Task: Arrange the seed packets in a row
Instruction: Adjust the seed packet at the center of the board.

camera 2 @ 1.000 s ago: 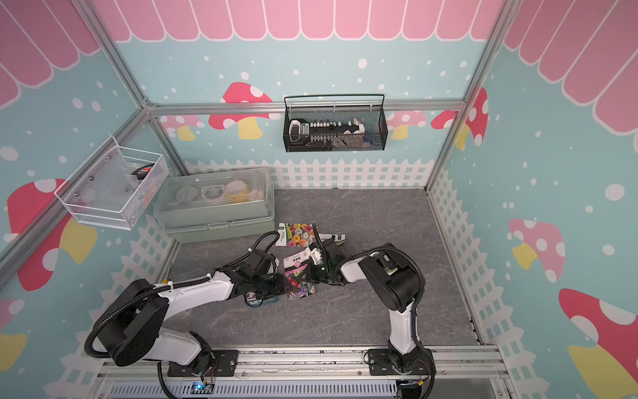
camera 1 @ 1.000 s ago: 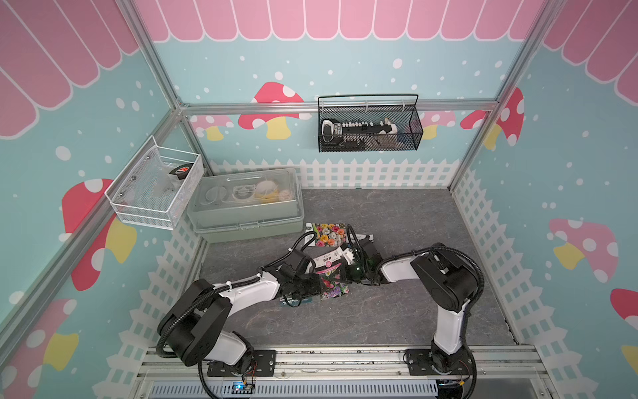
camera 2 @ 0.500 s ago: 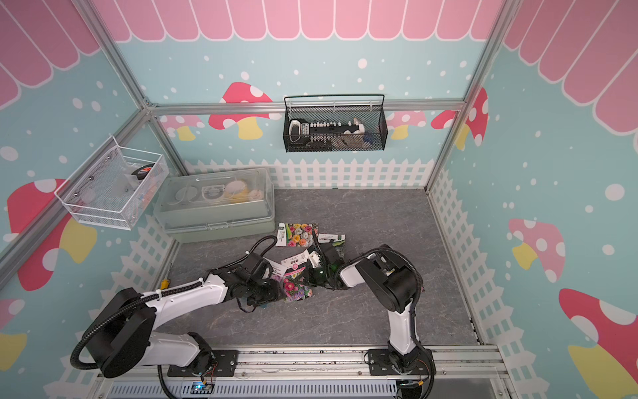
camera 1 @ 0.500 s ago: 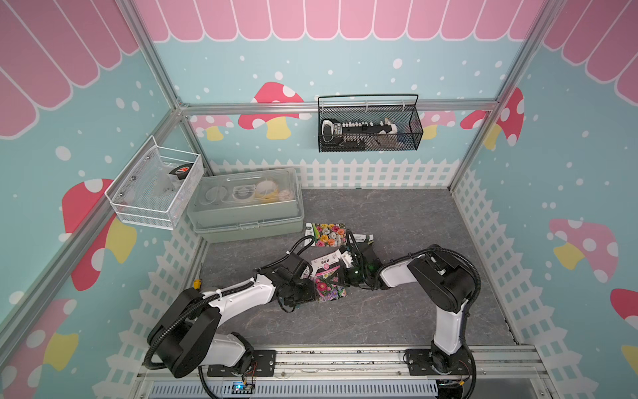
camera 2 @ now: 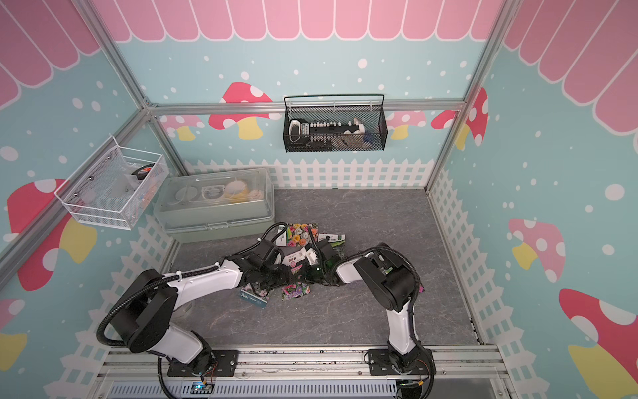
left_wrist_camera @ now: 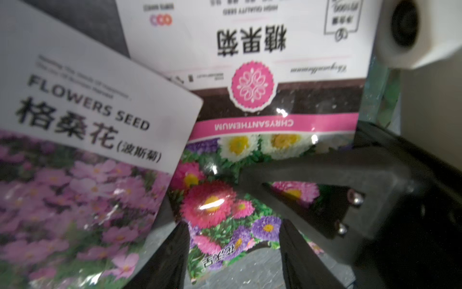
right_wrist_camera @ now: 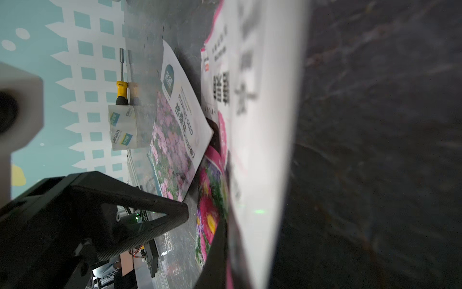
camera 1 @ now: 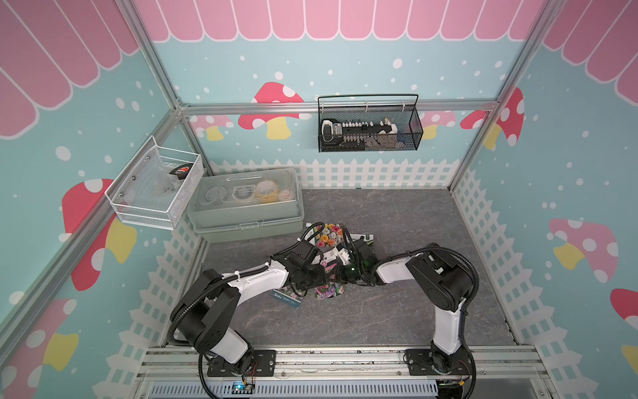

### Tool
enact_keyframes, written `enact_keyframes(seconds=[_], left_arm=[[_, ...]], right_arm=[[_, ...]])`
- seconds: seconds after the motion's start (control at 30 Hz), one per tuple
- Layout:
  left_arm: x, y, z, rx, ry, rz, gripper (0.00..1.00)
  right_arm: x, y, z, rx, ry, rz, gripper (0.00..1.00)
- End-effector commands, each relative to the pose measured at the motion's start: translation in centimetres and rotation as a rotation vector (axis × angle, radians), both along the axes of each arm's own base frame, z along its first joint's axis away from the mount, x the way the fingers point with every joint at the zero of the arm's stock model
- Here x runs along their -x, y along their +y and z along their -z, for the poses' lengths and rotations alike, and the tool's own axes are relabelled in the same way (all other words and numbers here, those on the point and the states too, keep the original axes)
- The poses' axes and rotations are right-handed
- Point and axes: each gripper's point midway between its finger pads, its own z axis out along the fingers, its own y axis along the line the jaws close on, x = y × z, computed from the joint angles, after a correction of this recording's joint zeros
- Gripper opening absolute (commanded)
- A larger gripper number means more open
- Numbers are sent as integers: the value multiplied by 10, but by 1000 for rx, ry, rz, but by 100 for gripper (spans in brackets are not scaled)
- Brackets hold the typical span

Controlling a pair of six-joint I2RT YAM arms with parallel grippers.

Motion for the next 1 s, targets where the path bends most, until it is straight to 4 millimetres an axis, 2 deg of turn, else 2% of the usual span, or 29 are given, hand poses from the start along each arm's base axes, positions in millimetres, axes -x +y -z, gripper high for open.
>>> enact_keyframes(seconds=[0.0, 0.1, 0.2, 0.47, 0.77, 0.97], left_arm=[[-16, -4, 2, -17, -26, -4, 58], [-20, -7, 4, -18, -20, 3, 58], [-23, -7, 6, -23, -22, 0, 58], [-41, 4, 3, -39, -47, -31, 58], [-50, 10, 11, -62, -36, -49, 58], [-57, 15, 8, -65, -49, -65, 58]], right_arm=[[12, -26, 23, 83, 54, 43, 0], [21, -35, 28, 94, 68, 56, 0], [27, -42, 23, 96, 60, 66, 0], [44, -52, 28, 83, 95, 85, 0], [52, -36, 20, 60, 82, 54, 0], [60, -20, 17, 50, 77, 29, 0]])
